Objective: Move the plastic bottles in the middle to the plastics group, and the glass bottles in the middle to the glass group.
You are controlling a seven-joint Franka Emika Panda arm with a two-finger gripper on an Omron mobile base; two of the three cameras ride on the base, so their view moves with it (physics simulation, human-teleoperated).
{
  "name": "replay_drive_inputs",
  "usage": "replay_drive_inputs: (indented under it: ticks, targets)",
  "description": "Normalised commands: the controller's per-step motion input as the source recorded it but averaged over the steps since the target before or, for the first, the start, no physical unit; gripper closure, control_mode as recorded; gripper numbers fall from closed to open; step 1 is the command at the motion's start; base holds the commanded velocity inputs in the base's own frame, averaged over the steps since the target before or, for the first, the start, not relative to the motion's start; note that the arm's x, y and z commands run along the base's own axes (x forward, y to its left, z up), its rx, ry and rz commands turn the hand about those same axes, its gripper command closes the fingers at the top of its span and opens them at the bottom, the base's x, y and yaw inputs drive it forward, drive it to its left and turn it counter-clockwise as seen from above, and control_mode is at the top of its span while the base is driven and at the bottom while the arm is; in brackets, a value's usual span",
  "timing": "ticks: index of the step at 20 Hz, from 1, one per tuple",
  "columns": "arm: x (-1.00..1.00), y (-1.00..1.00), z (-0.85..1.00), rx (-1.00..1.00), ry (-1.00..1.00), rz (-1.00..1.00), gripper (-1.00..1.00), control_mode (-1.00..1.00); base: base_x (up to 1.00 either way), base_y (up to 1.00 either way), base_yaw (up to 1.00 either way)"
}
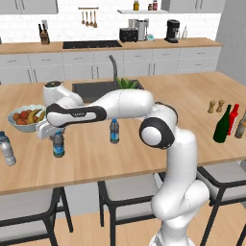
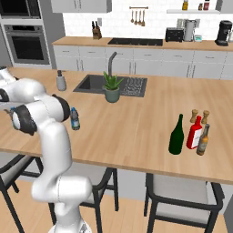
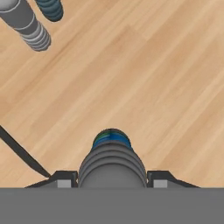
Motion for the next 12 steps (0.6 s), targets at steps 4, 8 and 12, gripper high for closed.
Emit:
replay_drive_inputs:
  ticks: [4,8,12]
  targets:
    - [0.00,0.50,-0.07,0.00,-0.07,0.00,1.00,-1.00,0.00,0.00,0.00]
    - [0.00,0.52,0.00,0.00,-0.01,0.00,1.00,-1.00,0.00,0.00,0.00]
    - [0.00,0.47,0.00,0.00,0.00,0.00,1.00,-1.00,0.00,0.00,0.00]
